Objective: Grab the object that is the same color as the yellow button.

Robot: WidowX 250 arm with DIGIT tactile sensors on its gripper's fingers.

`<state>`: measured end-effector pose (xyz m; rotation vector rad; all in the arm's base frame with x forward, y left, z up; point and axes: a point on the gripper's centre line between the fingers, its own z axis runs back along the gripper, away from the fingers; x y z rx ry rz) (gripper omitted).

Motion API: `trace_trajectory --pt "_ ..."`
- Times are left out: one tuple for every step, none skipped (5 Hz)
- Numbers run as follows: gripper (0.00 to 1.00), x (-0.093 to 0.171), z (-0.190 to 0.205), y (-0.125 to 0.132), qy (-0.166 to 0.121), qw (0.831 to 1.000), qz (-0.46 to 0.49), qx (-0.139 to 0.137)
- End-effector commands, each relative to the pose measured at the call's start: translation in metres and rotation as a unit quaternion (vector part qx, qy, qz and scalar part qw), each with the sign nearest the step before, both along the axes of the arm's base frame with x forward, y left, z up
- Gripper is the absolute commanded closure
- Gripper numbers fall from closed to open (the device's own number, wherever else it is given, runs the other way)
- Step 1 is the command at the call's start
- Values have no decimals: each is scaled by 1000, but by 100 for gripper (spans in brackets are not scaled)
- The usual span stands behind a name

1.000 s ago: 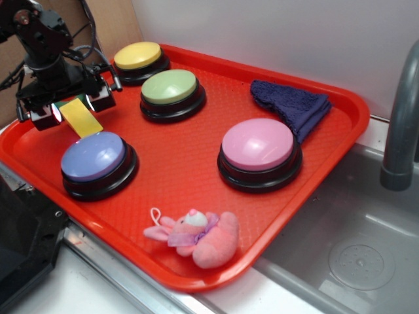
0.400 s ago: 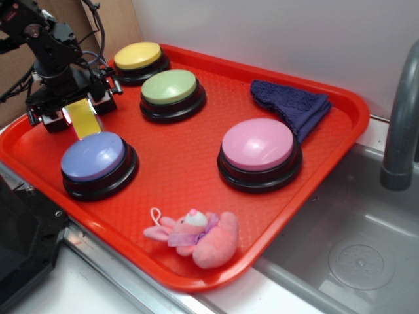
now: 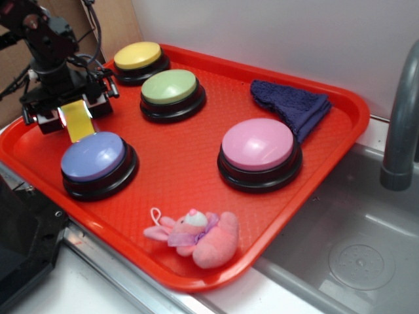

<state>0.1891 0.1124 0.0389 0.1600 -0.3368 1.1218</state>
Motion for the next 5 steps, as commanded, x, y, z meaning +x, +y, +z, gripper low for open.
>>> trace_trajectory --pt "100 4 97 -27 -21 986 -157 -58" --pt "100 6 133 -56 -20 958 -268 -96" --pt "100 14 159 -78 -14 928 -350 -125" --pt "100 24 175 -100 -10 907 -402 -125" --pt "100 30 170 -109 19 885 -449 -118"
